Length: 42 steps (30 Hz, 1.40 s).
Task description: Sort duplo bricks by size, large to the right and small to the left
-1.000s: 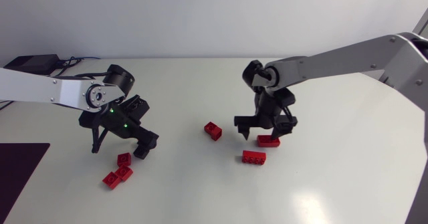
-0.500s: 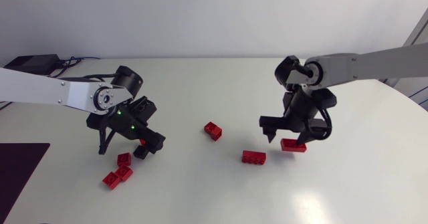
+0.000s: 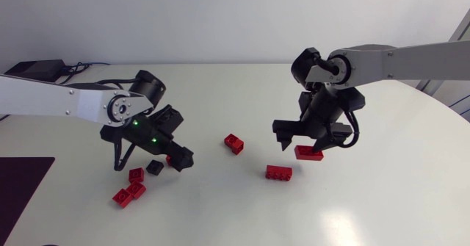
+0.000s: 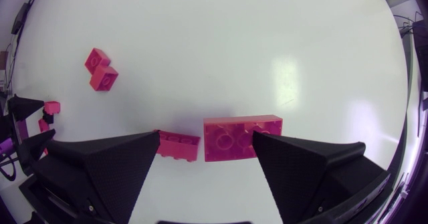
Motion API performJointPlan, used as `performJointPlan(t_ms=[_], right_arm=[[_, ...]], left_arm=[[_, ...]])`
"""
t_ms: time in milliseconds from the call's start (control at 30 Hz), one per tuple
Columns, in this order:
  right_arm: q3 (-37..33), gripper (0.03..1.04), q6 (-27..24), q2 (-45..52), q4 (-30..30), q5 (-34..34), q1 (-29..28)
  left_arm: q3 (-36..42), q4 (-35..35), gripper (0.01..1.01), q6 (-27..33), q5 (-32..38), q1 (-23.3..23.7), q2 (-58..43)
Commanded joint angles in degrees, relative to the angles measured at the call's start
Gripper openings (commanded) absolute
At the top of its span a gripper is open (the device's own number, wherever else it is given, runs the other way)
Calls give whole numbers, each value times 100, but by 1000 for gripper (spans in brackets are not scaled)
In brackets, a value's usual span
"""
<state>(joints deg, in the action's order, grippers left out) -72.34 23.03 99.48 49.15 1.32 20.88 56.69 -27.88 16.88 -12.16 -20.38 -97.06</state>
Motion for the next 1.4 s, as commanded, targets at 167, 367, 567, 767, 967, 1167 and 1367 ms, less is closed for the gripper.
performJointPlan(t_ms=[167,367,567,767,967,1167,1367], right_arm=[[-536,993,123,309,157,1336,-85],[-483,993,53,142,-221,2707,-533],[-659,993,132,27,-327,4254,-1218],[-721,993,158,212,-274,5879,-1570],[-677,993,88,405,-291,6495,-1579],[-703,993,0,731,-327,6442,-1429],[-668,993,-79,906,-335,6451,-1333]], left_arm=[[1117,-33,974,-370,-190,-766,29],[1354,-16,974,-493,-199,-862,-217],[1292,151,974,-590,-207,-845,-235],[1301,705,974,-1020,-207,-845,-156],[1292,1469,974,-1557,-207,-889,-138],[1292,1751,974,-1811,-216,-1056,38],[1284,1865,974,-1996,-225,-1126,143]])
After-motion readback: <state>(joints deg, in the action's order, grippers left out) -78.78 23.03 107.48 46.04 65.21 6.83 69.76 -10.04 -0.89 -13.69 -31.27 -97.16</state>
